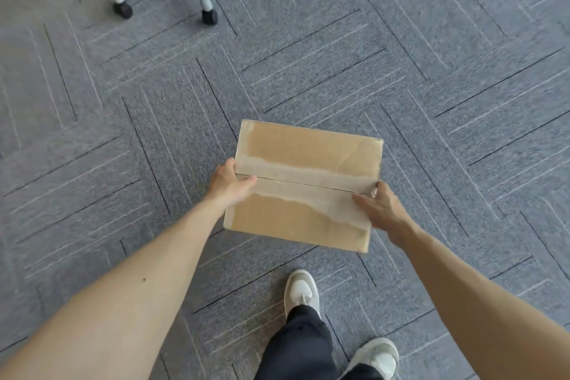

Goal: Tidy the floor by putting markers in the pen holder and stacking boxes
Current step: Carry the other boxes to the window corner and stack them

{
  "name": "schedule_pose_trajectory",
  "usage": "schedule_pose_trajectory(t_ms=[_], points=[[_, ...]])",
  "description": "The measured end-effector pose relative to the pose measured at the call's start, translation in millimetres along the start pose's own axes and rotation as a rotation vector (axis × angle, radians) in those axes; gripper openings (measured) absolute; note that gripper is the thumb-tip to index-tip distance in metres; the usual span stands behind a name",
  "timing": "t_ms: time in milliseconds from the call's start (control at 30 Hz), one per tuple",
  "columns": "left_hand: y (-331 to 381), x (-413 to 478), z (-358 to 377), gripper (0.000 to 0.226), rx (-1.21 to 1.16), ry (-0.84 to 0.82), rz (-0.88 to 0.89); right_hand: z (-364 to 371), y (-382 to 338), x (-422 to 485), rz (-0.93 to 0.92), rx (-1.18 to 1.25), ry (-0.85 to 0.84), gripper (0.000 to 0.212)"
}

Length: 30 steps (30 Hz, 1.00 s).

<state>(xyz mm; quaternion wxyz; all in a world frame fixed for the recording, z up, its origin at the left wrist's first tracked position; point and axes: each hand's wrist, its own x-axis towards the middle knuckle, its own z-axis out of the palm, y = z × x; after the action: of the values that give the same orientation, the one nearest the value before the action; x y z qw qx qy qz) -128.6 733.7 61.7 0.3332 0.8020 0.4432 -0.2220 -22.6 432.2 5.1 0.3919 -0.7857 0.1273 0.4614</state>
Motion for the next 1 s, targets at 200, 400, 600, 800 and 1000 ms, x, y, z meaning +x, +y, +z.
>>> schedule_pose_trajectory(t_ms=[200,400,600,800,1000], points=[[102,-83,-117,0.034,-0.104,0.06,0.122,-73,-116,-121,-0.088,0.05,0.094,0.082],[222,-192,-232,0.043,-0.113,0.105,0.268,-162,-218,-278,-0.181,0.109,0.284,0.056],[333,-291,-296,0.046,-0.045,0.094,0.442,-255,-259,-406,-0.233,0.188,0.462,0.057],[452,-390,-293,0.05,0.007,0.068,0.679,-361,-244,-512,-0.265,0.326,0.665,0.044],[570,-495,-236,0.059,0.082,0.038,0.9,-470,-177,-601,-0.254,0.438,0.87,0.051]])
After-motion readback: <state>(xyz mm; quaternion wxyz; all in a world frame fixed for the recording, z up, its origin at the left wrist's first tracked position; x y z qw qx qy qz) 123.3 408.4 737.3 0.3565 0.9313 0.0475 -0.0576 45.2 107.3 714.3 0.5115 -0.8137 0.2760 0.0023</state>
